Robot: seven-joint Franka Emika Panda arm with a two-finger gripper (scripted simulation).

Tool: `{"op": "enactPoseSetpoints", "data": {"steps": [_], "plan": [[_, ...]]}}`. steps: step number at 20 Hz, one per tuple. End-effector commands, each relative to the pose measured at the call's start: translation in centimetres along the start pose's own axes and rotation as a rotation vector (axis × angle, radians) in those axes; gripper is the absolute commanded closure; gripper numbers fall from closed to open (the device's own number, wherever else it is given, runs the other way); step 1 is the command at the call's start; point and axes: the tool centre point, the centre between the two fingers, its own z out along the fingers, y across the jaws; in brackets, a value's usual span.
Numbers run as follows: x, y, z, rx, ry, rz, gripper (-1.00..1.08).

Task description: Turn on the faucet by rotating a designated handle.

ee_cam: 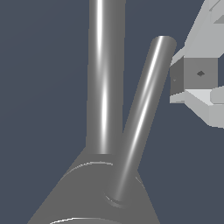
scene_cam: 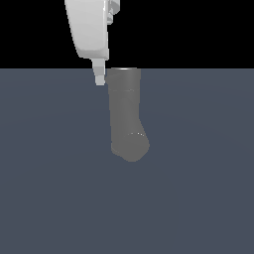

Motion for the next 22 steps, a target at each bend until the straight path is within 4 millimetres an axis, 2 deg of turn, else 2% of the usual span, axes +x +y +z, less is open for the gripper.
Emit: {"op": "enactPoseSetpoints", "data": {"steps": [1,18,19,20,22], "plan": [[1.3,0.1,0.0,-0.001,0.001,0.008,1.08],[11.3,0.1,0.0,-0.004,-0.001,0.023,1.08],[11.3,0.1,0.0,-0.004,-0.001,0.023,1.08],[8.5,-0.1,0.0,-0.005,-0.001,-0.025,1.08],[9.0,-0.6,0.0,-0.005,-0.001,-0.023,1.08]]}}
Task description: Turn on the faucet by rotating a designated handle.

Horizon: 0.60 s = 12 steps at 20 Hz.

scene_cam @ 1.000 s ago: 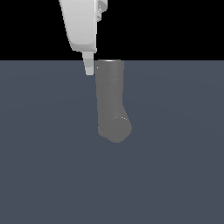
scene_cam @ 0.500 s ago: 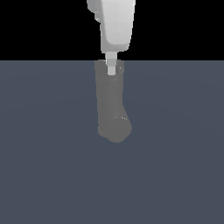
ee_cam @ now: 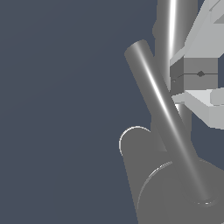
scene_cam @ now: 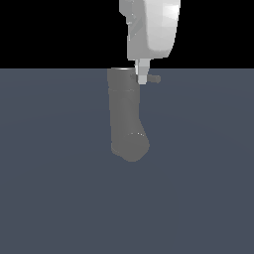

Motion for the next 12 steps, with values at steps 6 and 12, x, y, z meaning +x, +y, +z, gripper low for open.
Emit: {"op": "enactPoseSetpoints", "data": {"steps": [6,12], "plan": [[2.0,-1.3,0.0,0.000,0.000,0.012,1.08],[3.4,-2.4,0.0,0.001,0.000,0.019,1.08]]}}
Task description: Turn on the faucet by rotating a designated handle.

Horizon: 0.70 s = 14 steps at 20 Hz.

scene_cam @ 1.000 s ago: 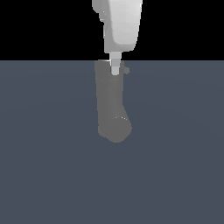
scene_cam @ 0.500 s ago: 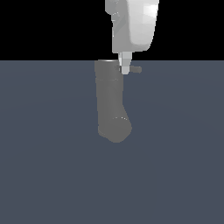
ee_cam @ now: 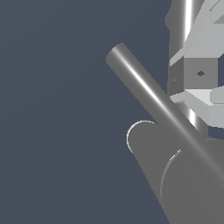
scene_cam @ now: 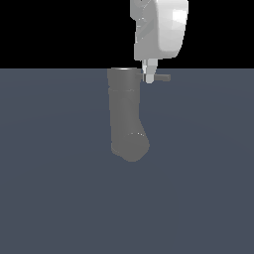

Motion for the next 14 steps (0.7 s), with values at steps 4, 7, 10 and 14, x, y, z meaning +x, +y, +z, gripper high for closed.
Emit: {"op": "enactPoseSetpoints", "data": {"steps": [4,7,10,14], "plan": [[2.2,-1.2,0.0,0.009,0.002,0.022,1.08],[2.9,-1.8,0.0,0.009,0.002,0.026,1.08],[3.6,-2.2,0.0,0.009,0.002,0.029,1.08],[4.5,-2.9,0.0,0.009,0.002,0.033,1.08]]}}
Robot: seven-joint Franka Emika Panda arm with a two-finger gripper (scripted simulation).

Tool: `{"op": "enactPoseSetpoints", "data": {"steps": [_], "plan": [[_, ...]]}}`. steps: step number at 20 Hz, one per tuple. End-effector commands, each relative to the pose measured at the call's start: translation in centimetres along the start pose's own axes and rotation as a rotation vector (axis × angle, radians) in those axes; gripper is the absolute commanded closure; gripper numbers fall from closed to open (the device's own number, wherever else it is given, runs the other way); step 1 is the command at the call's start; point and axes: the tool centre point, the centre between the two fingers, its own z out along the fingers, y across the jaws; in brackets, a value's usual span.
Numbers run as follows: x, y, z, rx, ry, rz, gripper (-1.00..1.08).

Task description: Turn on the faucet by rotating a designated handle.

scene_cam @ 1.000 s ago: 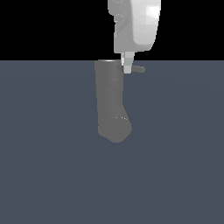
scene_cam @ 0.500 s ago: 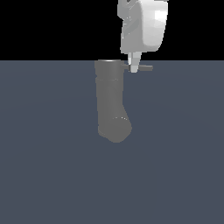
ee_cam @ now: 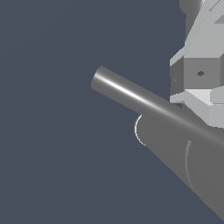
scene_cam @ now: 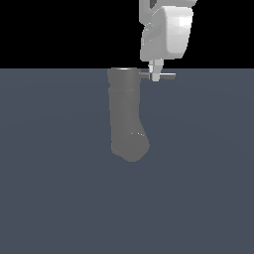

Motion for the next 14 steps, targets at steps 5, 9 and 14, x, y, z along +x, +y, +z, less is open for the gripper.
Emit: {"op": "enactPoseSetpoints", "data": {"steps": [5,9,14], "plan": [[3.2,-0.9,0.0,0.007,0.004,0.039,1.08],[4.1,-1.5,0.0,0.007,0.004,0.043,1.08],[4.9,-2.1,0.0,0.007,0.003,0.047,1.08]]}}
